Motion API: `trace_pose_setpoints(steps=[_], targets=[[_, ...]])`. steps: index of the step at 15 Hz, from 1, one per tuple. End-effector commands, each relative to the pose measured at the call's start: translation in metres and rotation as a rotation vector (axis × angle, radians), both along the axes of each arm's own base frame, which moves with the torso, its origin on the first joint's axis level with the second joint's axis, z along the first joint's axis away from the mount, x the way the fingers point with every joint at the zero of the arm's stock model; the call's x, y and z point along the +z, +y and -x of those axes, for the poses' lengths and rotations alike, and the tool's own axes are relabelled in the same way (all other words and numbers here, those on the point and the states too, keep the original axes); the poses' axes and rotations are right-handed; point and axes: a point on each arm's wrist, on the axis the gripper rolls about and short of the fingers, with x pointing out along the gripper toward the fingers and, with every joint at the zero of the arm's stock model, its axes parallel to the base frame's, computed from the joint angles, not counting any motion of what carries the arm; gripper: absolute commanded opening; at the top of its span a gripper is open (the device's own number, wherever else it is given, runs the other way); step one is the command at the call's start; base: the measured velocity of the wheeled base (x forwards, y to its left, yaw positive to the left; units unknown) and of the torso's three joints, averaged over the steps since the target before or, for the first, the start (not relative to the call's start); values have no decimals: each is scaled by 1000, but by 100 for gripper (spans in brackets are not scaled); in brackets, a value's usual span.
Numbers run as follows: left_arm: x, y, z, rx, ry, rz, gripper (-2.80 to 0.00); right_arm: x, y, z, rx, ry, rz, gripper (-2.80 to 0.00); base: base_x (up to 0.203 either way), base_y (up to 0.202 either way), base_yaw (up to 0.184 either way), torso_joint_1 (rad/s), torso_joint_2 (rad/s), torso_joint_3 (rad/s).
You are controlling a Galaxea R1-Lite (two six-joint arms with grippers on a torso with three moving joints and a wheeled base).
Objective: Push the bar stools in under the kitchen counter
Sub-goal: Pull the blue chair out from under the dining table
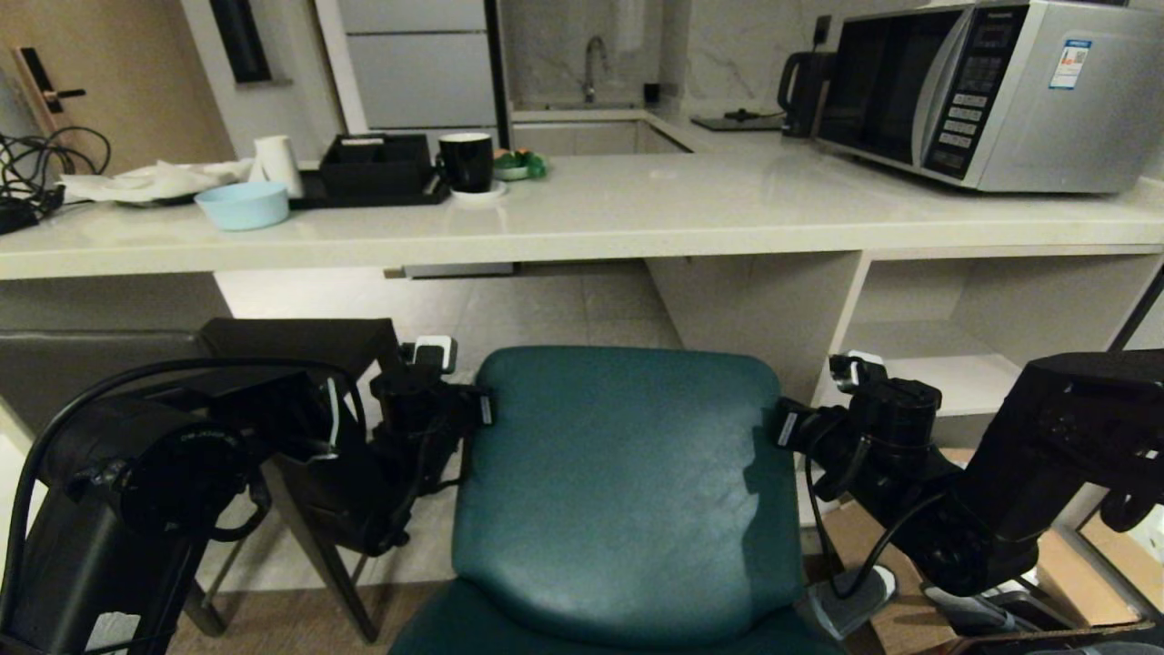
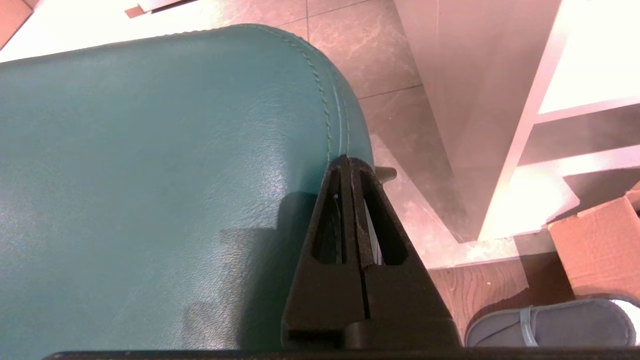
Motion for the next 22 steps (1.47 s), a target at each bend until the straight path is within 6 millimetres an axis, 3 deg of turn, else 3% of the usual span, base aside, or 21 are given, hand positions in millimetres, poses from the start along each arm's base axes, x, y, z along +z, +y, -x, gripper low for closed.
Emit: trace_pose_setpoints(steps=[1,5,9,12,18,22], targets=[[-4,-4,-4,-4,-1,0,-280,-2,5,-1,18,3,-2,-280,0,0,0,0,0,0],[-10,0,8,-1,38,-8,-280,-2,5,0,4,4,0,-280,0,0,0,0,0,0],[-14,22,16,15,-35,15,-280,5,-13,-3,-54,-14,-5,-280,0,0,0,0,0,0],[-15,10,0,-6,-45,-7,-280,1,2,-9,-13,-17,1,-280,0,0,0,0,0,0],[-6,-4,-42,-7,-34,-22,-280,3,18,-46,2,-1,17,-280,0,0,0,0,0,0],[-15,-8,-48,-15,-13,-31,-280,-8,21,-56,1,22,22,-280,0,0,0,0,0,0]])
